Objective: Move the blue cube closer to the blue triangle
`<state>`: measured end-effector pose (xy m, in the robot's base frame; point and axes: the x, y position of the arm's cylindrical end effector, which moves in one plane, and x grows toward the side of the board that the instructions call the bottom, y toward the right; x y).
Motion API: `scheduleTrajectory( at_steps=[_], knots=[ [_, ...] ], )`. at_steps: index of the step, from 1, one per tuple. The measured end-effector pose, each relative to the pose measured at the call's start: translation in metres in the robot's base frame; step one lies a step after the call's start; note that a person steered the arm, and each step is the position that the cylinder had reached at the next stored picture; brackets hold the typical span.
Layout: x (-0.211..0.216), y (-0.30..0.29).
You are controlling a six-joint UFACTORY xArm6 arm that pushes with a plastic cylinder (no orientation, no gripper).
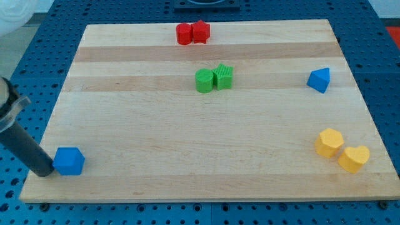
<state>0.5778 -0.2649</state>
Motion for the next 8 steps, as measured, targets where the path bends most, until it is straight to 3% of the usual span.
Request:
scheduleTrajectory(
  at_steps=[4, 8],
  knots=[
    [-0.022, 0.044],
    [-0.062, 0.137]
  ],
)
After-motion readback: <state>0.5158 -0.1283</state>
